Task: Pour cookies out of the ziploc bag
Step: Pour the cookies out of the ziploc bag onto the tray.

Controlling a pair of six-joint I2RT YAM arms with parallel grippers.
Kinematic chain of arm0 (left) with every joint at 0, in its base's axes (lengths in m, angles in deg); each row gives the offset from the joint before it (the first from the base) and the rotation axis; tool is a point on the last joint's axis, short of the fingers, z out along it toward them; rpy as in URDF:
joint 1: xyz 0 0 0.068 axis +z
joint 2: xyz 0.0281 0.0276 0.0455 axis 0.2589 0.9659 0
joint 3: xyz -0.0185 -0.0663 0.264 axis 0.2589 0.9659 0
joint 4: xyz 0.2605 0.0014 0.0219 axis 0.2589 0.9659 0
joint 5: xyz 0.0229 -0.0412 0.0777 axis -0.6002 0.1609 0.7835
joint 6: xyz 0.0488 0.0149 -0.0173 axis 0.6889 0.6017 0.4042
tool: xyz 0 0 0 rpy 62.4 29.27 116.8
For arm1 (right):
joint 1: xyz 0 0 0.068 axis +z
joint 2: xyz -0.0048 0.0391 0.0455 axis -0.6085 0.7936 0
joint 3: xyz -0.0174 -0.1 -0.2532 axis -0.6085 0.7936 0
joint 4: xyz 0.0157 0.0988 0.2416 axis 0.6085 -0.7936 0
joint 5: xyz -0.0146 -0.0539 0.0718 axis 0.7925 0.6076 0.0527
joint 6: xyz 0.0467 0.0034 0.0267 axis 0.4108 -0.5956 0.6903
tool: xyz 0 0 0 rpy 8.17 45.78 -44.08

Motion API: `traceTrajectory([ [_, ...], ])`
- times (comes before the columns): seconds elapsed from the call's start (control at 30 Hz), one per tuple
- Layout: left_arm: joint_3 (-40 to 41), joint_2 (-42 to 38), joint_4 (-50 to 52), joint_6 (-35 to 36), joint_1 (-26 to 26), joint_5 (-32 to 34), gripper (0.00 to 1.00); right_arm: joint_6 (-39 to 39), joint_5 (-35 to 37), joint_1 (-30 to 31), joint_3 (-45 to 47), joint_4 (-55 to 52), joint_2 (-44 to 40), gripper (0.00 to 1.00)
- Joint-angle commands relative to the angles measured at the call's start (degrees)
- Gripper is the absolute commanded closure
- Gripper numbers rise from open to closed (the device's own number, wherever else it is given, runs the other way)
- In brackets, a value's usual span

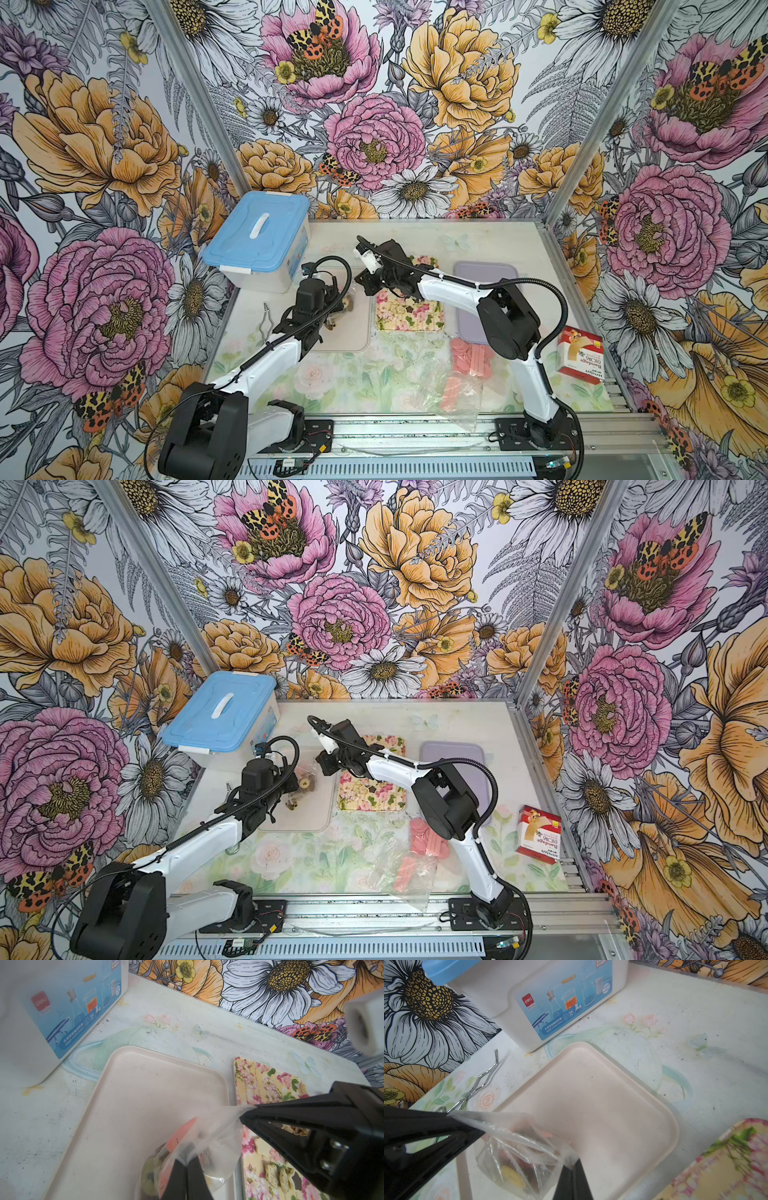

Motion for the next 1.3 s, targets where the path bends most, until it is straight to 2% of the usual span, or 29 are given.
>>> traceTrajectory([
  [0.0, -0.35, -0.94, -2.45, 1.07, 1.09, 0.63, 1.00, -0.26, 2.32, -1.34, -0.60, 0.72, -2.11, 1.00],
  [0.57, 1.17, -1.29, -5.46, 1.56, 2.50, 0.36, 1.00, 1.59, 3.17, -1.34, 2.85, 5.33, -4.23, 1.00],
  [1.27, 1.89, -2.11, -5.46, 1.34, 3.39, 1.65, 1.00, 1.97, 2.65, -1.34, 3.35, 6.18, -4.92, 1.00],
])
